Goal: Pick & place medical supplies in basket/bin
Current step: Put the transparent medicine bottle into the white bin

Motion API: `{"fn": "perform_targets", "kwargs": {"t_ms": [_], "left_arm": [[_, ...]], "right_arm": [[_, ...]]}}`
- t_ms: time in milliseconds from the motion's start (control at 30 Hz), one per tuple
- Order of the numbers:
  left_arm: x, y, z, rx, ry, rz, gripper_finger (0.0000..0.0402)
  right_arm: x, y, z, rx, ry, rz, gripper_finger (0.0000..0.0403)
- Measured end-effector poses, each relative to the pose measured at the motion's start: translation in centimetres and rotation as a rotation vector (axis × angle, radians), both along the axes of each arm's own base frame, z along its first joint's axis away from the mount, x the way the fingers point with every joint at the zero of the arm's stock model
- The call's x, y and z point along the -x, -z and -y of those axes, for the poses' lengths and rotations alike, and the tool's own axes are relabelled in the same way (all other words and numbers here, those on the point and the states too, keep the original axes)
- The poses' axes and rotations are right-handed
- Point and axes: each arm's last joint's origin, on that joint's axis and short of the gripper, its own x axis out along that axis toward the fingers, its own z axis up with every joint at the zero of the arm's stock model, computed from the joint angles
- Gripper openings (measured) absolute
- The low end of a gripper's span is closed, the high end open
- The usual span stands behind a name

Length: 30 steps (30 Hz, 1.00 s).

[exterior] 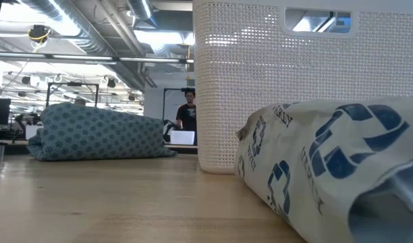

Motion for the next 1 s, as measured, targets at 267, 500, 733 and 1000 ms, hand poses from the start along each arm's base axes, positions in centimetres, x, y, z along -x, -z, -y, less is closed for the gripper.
{"fn": "perform_targets", "kwargs": {"t_ms": [267,500,733,1000], "left_arm": [[0.1,0.4,0.0,-0.001,-0.009,-0.041,0.0159],[0.1,0.4,-0.2,-0.01,-0.066,-0.053,0.0159],[0.0,0.3,-0.2,-0.01,-0.066,-0.04,0.0159],[-0.1,0.0,-0.1,-0.004,-0.048,-0.01,0.0159]], "right_arm": [[-0.5,-0.1,-0.3,0.103,0.019,0.05,0.0264],[-0.2,-0.2,-1.4,0.155,-0.025,0.073,0.0264],[-0.3,-0.1,-1.7,0.168,-0.062,0.077,0.0264],[-0.9,0.3,-1.9,0.186,-0.082,0.072,0.0264]]}}
